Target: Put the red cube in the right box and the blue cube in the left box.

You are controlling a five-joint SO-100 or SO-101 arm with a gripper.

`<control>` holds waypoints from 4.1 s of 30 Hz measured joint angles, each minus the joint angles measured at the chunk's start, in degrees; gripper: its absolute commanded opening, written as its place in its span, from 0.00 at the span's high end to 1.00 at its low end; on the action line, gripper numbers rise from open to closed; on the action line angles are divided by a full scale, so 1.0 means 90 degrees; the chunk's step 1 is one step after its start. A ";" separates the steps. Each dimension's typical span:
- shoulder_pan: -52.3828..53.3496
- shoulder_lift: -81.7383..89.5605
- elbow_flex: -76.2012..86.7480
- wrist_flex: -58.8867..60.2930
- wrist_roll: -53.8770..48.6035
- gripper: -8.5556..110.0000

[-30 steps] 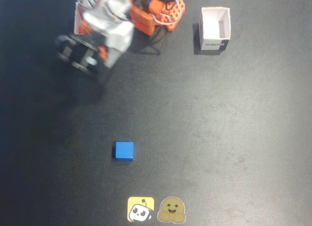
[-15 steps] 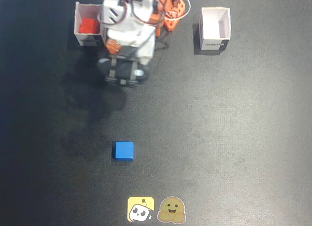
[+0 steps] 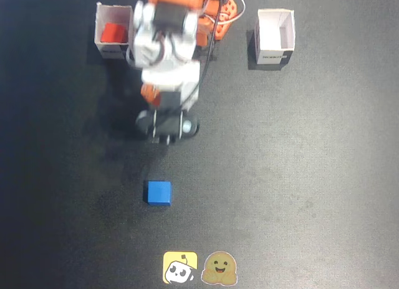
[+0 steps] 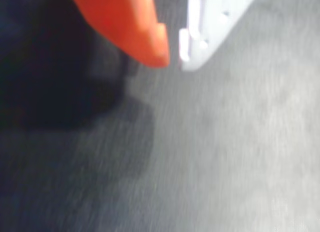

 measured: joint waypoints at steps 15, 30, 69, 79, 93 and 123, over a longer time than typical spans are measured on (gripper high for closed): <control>0.0010 -0.1816 -0.1064 -0.0684 0.0000 0.89; 0.0010 -0.3418 -0.2275 -0.0908 -0.0234 0.79; -0.0400 -0.5947 -0.3994 -0.1201 0.0088 0.77; -0.0400 -0.5938 -0.3994 -0.1396 0.0088 0.86; -0.0635 -0.4287 -0.3232 -0.0322 0.0410 0.86; -0.4385 0.0537 -0.1182 0.2246 0.1992 0.86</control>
